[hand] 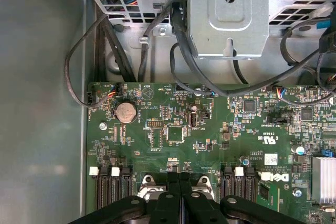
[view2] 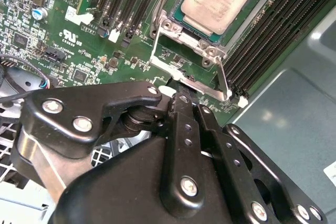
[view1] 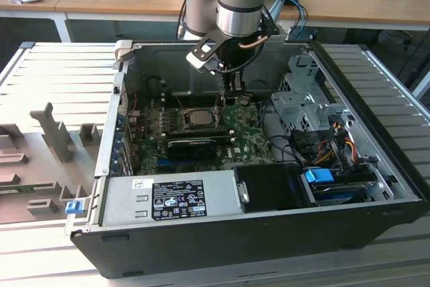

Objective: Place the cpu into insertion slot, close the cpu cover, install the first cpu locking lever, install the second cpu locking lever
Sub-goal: 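Close the cpu cover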

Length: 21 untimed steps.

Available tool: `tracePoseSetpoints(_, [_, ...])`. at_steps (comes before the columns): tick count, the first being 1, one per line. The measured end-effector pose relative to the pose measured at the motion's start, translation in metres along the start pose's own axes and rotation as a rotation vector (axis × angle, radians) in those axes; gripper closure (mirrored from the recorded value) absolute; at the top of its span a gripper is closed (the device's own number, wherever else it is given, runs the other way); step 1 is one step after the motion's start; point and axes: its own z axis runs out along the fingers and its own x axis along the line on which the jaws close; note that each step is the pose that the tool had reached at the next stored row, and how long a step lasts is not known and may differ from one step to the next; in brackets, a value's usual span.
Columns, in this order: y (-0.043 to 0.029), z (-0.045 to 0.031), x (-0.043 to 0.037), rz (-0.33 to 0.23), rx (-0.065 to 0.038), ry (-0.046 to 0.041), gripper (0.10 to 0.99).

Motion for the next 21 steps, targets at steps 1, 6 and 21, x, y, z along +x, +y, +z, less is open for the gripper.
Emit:
tracePoseSetpoints(1, [-0.0007, 0.0000, 0.0000, 0.000, 0.000, 0.0000, 0.980])
tracePoseSetpoints(6, [-0.0025, -0.0001, 0.0001, 0.000, 0.000, 0.0000, 0.980])
tracePoseSetpoints(21, [-0.0075, -0.0002, 0.0001, 0.000, 0.000, 0.0000, 0.980])
